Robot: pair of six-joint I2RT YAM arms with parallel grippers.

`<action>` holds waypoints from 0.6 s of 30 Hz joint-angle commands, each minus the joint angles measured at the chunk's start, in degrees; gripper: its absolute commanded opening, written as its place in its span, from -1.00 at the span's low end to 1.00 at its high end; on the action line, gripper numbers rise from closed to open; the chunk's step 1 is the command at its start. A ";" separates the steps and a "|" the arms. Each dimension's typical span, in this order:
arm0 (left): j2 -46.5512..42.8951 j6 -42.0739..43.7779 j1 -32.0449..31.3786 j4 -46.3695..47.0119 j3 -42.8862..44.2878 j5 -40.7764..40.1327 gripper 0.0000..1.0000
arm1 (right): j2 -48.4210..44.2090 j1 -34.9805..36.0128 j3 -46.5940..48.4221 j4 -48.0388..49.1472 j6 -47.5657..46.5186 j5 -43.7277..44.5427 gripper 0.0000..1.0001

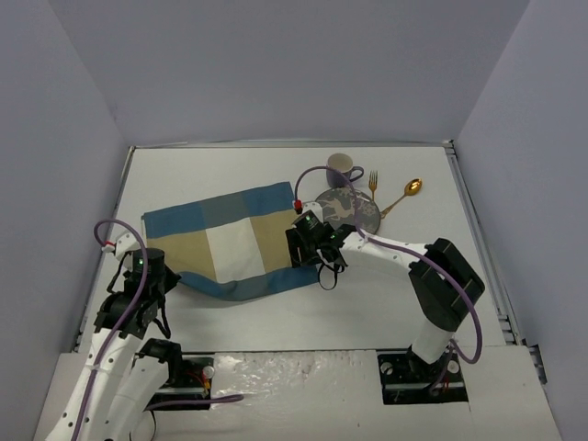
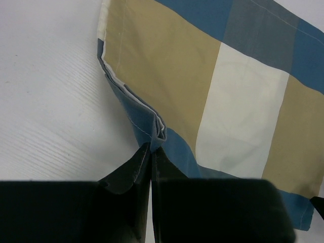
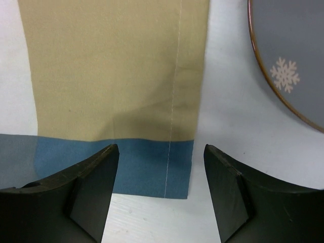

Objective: Set the dinner table for one person

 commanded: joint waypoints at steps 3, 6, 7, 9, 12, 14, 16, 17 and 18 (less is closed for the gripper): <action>0.34 -1.42 0.26 1.94 0.62 0.32 -1.00 | -2.18 -0.12 -4.61 4.83 5.10 -1.29 0.29; 0.29 -1.61 0.26 1.89 0.30 0.23 -1.00 | -2.56 0.06 -6.46 4.83 6.15 -0.54 0.29; 0.30 -1.83 0.26 1.89 0.09 0.23 -1.00 | -2.83 0.06 -6.91 4.83 6.33 -0.16 0.28; 0.47 -2.09 0.26 1.87 -0.01 0.14 -1.00 | -2.74 0.06 -8.45 4.83 7.01 0.50 0.24; 0.34 -2.45 0.26 1.43 -0.53 -0.16 -1.00 | -2.36 0.06 -10.33 4.90 7.39 0.57 -0.12; -0.05 -2.82 0.26 1.23 -0.91 -0.25 -1.00 | -2.23 0.02 -11.63 4.83 7.53 1.20 -0.57; -0.54 -3.18 0.26 0.93 -1.36 -0.36 -1.00 | -2.38 -0.25 -12.12 4.89 7.34 2.04 -0.80; -0.78 -3.42 0.26 0.48 -1.60 -0.49 -1.00 | -2.51 -0.49 -12.16 4.77 7.11 2.59 -0.89; -0.87 -3.54 0.26 -0.09 -1.67 -0.59 -1.00 | -2.59 -0.63 -12.04 4.54 6.88 2.86 -0.92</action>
